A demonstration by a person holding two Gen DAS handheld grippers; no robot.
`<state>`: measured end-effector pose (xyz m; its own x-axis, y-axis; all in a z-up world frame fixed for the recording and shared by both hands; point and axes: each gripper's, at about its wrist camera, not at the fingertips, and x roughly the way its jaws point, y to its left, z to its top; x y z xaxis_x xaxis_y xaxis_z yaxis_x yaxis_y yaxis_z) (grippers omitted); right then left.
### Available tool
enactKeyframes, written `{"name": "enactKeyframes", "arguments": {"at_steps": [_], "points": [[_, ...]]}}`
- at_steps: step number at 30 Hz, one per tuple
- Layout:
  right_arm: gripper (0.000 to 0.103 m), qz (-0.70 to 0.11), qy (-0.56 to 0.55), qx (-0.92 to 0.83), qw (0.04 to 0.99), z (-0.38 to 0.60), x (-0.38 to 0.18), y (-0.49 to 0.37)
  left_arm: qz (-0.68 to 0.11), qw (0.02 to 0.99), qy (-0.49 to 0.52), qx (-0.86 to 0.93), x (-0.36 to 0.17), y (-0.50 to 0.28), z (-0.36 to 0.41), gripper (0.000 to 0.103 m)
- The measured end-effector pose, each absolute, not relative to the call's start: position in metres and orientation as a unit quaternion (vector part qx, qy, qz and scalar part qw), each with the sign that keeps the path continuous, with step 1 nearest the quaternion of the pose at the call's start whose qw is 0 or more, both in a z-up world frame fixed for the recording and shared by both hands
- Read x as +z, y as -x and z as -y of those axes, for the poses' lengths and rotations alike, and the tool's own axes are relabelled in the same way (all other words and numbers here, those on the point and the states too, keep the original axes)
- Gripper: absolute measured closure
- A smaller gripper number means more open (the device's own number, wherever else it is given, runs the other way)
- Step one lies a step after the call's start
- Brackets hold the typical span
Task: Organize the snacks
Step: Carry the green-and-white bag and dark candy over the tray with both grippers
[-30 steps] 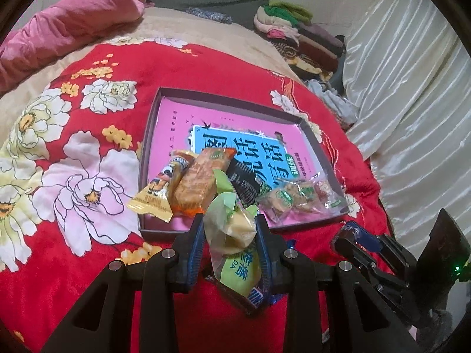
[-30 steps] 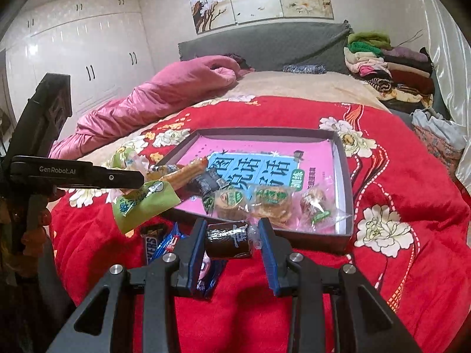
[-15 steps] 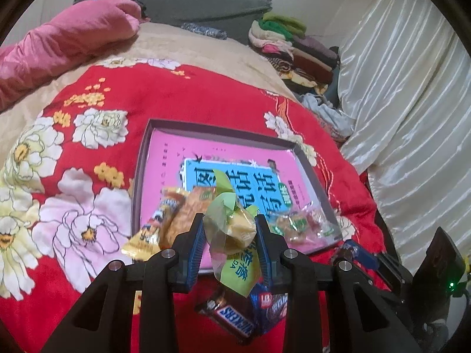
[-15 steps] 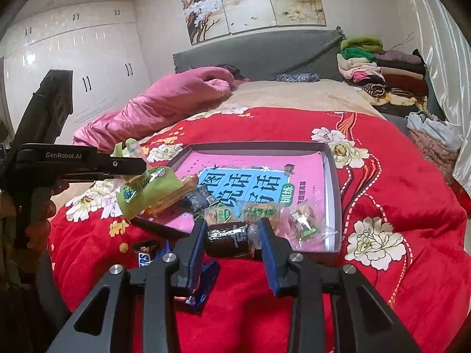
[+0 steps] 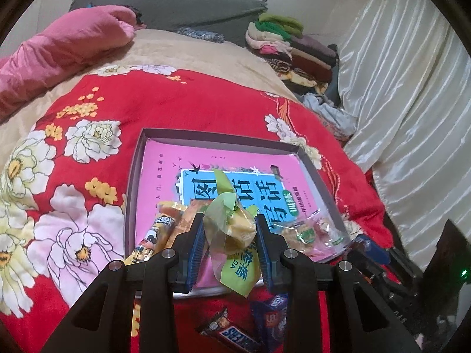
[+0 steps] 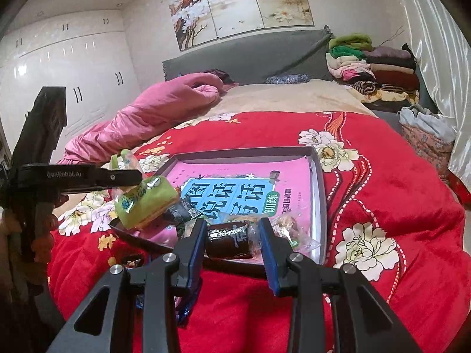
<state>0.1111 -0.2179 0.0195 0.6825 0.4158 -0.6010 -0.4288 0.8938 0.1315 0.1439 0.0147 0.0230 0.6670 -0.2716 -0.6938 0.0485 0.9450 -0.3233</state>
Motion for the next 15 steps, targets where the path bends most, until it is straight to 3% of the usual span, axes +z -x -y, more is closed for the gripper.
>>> {"name": "enactKeyframes", "arguments": {"at_steps": [15], "points": [[0.067, -0.335, 0.009, 0.225, 0.915, 0.217, 0.013, -0.121, -0.401, 0.906, 0.103, -0.091, 0.005, -0.149, -0.003, 0.069]]}}
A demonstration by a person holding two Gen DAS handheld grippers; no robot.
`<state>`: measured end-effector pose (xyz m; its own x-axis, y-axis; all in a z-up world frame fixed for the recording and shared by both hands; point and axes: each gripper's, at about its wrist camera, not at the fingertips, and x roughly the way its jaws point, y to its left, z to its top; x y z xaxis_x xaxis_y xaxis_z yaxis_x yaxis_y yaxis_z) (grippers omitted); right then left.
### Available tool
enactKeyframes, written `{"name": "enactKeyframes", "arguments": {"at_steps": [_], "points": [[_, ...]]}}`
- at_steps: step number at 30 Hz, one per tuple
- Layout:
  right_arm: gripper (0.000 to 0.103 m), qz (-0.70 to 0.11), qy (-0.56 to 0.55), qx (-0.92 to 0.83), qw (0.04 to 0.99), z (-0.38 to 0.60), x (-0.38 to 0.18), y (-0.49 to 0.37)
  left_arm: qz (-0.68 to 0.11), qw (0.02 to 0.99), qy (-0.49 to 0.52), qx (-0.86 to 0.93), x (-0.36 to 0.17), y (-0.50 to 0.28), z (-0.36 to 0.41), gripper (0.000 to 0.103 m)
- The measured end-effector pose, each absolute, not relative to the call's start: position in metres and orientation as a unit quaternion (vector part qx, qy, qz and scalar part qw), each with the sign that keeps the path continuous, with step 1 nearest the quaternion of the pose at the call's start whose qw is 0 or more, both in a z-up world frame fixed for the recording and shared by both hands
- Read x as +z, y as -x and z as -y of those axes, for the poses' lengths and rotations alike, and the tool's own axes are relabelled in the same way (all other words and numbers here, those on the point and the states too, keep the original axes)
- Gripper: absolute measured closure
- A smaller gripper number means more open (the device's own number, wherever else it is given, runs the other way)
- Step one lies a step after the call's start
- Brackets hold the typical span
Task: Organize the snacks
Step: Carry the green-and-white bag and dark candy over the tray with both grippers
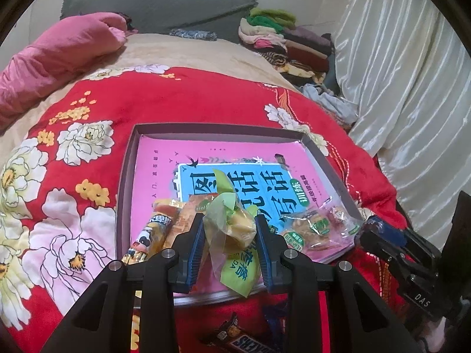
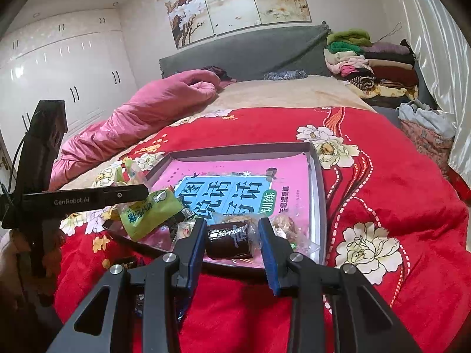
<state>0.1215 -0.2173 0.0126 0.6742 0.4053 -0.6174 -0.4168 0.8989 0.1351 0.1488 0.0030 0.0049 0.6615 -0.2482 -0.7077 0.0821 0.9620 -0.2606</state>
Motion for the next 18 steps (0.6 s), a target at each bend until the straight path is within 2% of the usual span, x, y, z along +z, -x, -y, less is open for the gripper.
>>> {"name": "enactKeyframes", "arguments": {"at_steps": [18], "points": [[0.067, -0.350, 0.022, 0.222, 0.910, 0.208, 0.002, -0.137, -0.415, 0.900, 0.097, -0.093, -0.008, -0.154, -0.001, 0.069]]}}
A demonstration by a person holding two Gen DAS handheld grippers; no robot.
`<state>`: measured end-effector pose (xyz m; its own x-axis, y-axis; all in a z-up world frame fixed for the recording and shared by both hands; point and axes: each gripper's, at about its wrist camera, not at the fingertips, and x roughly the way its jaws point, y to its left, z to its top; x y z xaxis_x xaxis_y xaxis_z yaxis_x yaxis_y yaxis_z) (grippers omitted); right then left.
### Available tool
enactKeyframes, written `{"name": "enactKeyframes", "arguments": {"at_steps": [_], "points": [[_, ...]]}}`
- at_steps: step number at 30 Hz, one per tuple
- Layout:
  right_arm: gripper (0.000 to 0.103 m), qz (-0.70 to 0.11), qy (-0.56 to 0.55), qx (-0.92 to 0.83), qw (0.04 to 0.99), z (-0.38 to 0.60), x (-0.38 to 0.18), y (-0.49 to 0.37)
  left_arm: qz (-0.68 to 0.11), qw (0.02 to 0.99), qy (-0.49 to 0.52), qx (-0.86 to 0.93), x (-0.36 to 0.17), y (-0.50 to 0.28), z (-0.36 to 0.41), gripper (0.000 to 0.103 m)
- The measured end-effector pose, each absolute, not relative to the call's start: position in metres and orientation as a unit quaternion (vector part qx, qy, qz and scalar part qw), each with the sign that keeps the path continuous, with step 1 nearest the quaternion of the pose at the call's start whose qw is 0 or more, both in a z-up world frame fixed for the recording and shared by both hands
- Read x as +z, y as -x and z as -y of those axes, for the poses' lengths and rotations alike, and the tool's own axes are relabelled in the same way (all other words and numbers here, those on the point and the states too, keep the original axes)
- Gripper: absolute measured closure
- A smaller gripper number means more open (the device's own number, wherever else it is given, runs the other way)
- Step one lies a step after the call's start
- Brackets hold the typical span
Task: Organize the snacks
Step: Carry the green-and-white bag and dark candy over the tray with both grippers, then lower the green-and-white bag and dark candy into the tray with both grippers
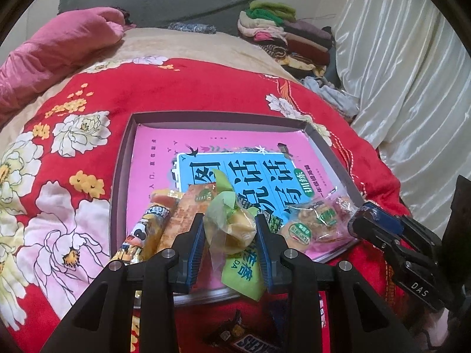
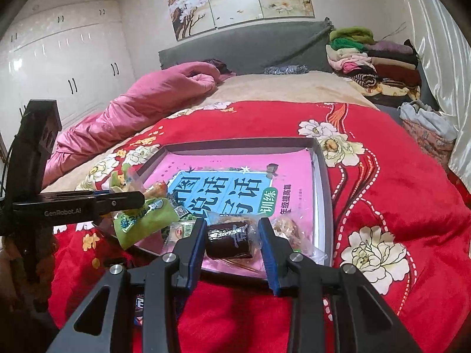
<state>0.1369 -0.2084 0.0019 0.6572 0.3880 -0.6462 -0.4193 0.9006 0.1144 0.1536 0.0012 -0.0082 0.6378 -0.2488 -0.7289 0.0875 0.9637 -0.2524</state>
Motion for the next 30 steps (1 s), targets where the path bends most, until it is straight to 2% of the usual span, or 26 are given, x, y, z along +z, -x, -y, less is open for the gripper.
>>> {"name": "enactKeyframes", "arguments": {"at_steps": [30], "points": [[0.066, -0.361, 0.043, 0.214, 0.907, 0.201, -0.011, -0.150, -0.428, 0.896, 0.088, -0.083, -0.020, -0.159, 0.000, 0.069]]}}
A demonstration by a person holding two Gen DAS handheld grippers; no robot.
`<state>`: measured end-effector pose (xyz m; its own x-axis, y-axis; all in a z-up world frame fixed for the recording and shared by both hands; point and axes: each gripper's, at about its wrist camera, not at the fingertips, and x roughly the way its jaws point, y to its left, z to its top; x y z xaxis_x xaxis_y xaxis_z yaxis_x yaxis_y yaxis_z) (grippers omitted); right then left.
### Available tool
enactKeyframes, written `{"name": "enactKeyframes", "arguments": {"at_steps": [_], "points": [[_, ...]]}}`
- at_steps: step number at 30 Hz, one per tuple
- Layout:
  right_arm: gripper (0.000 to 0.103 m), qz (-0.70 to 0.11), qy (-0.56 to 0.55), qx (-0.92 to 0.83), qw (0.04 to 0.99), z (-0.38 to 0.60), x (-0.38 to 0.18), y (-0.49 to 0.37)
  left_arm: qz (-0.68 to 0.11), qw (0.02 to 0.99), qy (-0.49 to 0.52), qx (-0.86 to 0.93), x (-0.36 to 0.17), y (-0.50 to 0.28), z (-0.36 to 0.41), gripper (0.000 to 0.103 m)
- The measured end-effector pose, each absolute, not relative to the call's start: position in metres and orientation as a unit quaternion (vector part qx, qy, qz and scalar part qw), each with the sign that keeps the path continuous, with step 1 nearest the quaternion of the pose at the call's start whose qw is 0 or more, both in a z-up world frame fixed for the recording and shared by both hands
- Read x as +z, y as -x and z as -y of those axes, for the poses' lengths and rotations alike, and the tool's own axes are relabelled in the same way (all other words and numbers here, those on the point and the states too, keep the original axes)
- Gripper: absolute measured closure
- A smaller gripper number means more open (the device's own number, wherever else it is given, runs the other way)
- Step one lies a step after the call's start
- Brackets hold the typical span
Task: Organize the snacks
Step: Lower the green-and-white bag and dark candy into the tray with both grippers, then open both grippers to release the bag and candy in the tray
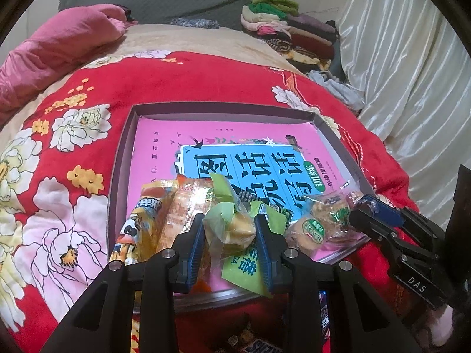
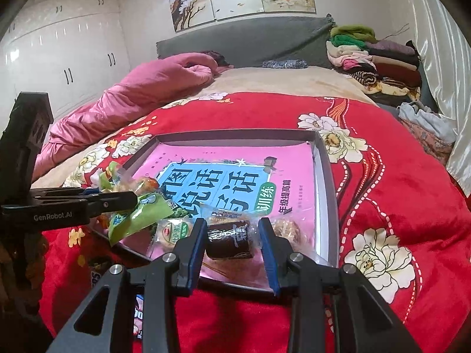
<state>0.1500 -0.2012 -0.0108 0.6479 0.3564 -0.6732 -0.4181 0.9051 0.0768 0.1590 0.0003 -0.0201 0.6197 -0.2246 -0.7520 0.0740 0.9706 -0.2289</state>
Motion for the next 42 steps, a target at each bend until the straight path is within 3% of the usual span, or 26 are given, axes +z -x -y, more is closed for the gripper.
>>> {"name": "enactKeyframes", "arguments": {"at_steps": [25, 42], "points": [[0.066, -0.361, 0.032, 0.191, 0.912, 0.2091, -0.0084, -0.1517, -0.430, 0.894, 0.093, -0.082, -0.0212, -0.1572, -0.0019, 0.068], [0.059, -0.358, 0.030, 0.192, 0.913, 0.2098, -0.0052, -0.1490, -0.426, 0.897, 0.088, -0.072, -0.0166, -0.1553, -0.0054, 0.057]]}}
